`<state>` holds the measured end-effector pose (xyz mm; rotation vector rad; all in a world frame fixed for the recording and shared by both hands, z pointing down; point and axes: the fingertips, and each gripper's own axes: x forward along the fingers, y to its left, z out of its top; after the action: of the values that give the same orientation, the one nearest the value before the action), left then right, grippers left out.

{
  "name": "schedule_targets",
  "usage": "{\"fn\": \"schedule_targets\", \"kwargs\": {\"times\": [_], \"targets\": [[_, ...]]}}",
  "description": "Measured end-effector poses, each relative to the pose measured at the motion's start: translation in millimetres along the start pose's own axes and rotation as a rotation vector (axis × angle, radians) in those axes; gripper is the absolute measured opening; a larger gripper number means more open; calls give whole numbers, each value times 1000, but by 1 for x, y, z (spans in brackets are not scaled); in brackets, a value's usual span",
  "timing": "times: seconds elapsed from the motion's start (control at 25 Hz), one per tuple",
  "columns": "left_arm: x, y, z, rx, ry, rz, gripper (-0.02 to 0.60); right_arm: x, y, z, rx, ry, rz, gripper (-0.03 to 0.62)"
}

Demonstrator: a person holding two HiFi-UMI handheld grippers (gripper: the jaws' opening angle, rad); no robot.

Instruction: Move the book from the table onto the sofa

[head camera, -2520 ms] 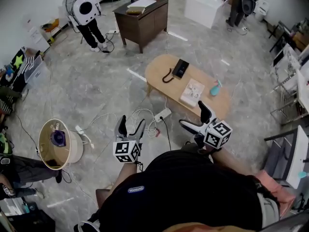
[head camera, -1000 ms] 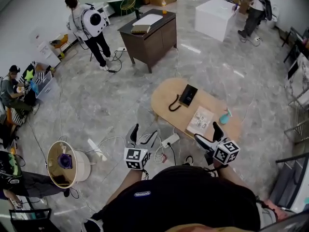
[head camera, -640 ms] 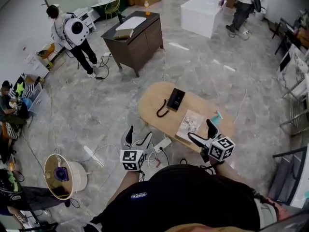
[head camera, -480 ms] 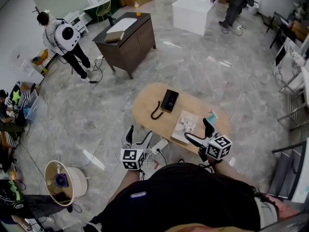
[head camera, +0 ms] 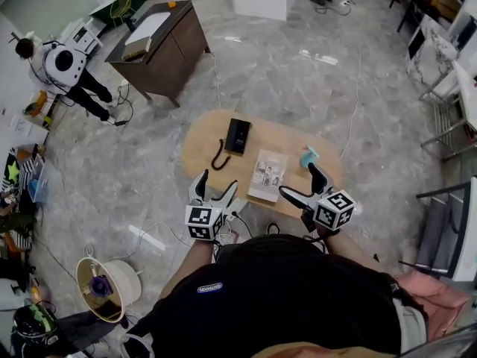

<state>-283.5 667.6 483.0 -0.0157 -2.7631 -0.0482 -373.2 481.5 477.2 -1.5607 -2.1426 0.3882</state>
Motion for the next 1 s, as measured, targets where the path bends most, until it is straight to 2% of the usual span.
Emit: {"fn": "schedule_targets", "kwargs": {"times": [0.36,0.56,0.84,1.0], "targets": [[42,-19,7,44,61,-110,393,-12,-23,-2,53,-30,-85,591],[65,-18,4,61,81,-183,393,-5,-28,6,29,-38,-155,591],[79,-2,0,65,109,-271,393,3,-12,13,29,-57,-236,591],[82,13,-9,86,127,-320,393,12,-2,4,50,-68,-285,591]]}}
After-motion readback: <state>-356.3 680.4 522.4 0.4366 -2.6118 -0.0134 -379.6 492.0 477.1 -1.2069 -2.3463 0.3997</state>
